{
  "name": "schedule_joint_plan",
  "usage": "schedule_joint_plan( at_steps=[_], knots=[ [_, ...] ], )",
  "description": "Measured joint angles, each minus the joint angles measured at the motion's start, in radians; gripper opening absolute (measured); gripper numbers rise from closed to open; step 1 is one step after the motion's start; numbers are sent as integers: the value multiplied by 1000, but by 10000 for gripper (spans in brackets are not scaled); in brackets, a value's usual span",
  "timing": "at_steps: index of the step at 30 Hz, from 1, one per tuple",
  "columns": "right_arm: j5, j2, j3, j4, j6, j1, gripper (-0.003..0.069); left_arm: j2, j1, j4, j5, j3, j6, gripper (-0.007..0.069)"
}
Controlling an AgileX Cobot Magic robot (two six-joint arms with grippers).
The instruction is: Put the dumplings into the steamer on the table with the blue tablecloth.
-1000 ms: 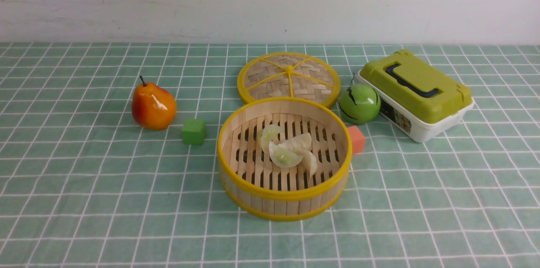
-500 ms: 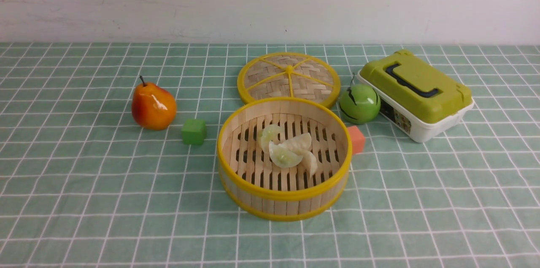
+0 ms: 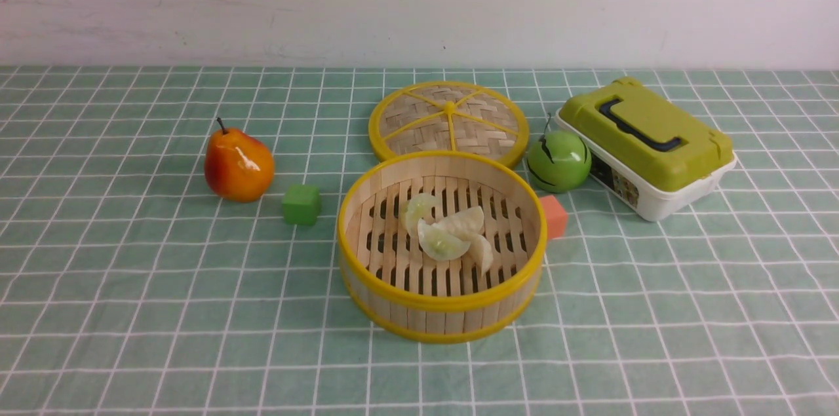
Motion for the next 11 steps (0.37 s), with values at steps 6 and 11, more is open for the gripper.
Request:
schedule_joint_plan(
  at_steps=[6,11],
  knots=[
    [0,0,0,0,0,0,94,0,0,0,0,0,0,0],
    [0,0,0,0,0,0,102,0,0,0,0,0,0,6]
  ],
)
